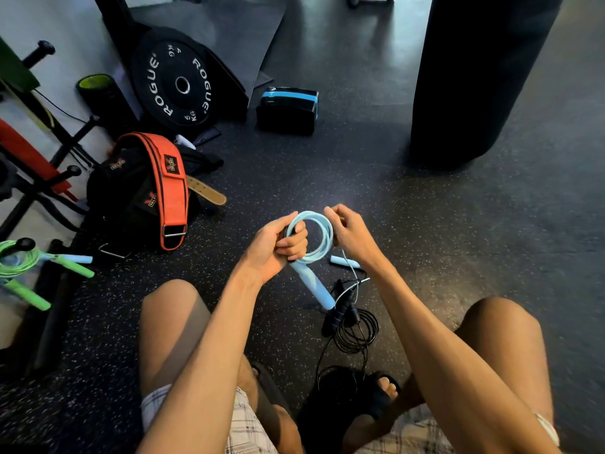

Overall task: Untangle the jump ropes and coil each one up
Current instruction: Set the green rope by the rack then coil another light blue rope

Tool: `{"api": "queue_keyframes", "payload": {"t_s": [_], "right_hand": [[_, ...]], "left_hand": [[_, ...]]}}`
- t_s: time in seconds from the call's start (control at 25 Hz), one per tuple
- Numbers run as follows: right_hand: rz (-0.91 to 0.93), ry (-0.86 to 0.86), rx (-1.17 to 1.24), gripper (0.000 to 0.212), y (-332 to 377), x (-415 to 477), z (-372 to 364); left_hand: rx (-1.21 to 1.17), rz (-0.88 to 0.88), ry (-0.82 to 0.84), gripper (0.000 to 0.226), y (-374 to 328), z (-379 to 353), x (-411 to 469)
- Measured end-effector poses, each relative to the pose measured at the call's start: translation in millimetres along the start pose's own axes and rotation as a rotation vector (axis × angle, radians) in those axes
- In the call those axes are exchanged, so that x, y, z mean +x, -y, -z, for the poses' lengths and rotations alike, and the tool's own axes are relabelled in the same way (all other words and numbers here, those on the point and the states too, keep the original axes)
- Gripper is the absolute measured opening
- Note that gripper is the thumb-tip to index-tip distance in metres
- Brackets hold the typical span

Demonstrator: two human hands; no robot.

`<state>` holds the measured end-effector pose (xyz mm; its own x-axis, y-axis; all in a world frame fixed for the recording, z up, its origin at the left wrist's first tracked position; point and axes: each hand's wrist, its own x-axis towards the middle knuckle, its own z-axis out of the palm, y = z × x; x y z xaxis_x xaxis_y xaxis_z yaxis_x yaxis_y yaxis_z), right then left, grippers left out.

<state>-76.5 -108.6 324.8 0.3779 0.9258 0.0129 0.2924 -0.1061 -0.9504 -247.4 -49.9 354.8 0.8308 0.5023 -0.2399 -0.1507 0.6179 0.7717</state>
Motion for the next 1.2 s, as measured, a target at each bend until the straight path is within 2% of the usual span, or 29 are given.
{"api": "queue_keyframes", "payload": {"t_s": [0.24,0.4,0.48,0.64,0.76,0.88,1.04,1.2], "right_hand": [[-0.265,0.154,-0.171,0.037,-64,-24,-7],[-0.338,0.203,-0.351,0.015,-88,-40,-3],[-0.353,0.216,-0.384,0.015,-92,-43,-2],[-0.26,0.214,-0.321,0.022,-77,-42,-5],[-0.129,0.273,-0.354,0.015,-55,-34,-8],[-0.031,0.352,-0.387,0.019,-27,-26,-14],[0.07,0.431,-0.364,0.024,3,-23,-17],[0.124,0.521,-0.348,0.026,25,-19,-14]], "left_hand": [[-0.149,-0.125,-0.072,0.038,-7,9,1],[-0.212,-0.191,-0.132,0.035,-9,14,2],[-0.229,-0.229,-0.201,0.035,-7,17,5],[-0.186,-0.325,-0.428,0.033,-8,23,12],[-0.048,-0.385,-0.564,0.029,-14,26,16],[0.154,-0.434,-0.655,0.024,-16,28,21],[0.449,-0.445,-0.709,0.022,-12,33,25],[0.593,-0.407,-0.688,0.024,-2,33,28]]}}
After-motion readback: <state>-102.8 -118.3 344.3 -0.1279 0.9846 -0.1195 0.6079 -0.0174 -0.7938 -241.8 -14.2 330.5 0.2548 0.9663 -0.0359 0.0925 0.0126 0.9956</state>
